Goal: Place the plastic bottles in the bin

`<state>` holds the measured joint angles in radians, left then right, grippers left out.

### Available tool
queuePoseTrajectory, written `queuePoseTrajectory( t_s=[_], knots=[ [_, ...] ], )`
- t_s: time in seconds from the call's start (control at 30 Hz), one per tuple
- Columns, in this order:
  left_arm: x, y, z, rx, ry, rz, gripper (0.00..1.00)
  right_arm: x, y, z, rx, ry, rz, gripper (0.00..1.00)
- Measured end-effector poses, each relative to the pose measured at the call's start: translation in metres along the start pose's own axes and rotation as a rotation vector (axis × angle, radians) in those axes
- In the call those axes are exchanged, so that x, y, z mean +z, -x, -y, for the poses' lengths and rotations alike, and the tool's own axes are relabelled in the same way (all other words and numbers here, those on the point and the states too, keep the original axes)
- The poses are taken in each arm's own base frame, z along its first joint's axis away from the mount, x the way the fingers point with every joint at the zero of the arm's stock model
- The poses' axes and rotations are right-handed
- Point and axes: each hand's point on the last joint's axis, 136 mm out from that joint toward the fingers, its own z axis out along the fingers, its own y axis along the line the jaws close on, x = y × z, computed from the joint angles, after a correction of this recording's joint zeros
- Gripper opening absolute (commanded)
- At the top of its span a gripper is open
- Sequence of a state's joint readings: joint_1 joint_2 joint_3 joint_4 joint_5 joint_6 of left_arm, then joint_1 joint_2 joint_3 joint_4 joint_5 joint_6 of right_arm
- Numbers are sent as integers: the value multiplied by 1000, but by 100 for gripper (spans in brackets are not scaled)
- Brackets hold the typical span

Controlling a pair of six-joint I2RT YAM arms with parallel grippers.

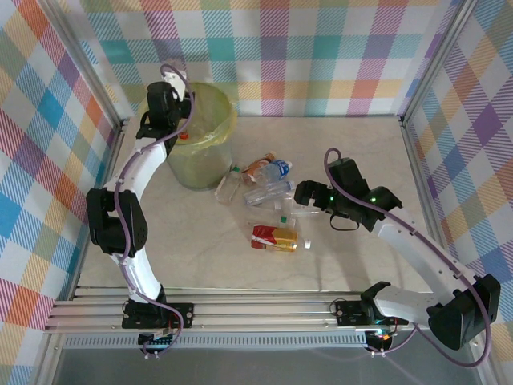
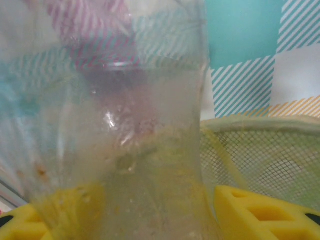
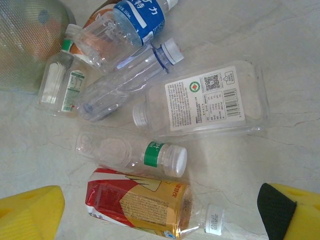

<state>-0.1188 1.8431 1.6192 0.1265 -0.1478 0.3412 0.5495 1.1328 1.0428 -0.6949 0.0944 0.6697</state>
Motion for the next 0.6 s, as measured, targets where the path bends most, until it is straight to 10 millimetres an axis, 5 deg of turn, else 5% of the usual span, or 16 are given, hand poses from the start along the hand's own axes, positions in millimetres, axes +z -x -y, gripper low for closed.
queuePoseTrajectory(
  t_s=[0.27,0.6],
  knots=[
    [2,2,4,-25,-10,55,76,4,0,0,3,-2,-7,100],
    [3,-22,15,-31,-51,18,96,5,0,-2,3,6,-9,100]
  ],
)
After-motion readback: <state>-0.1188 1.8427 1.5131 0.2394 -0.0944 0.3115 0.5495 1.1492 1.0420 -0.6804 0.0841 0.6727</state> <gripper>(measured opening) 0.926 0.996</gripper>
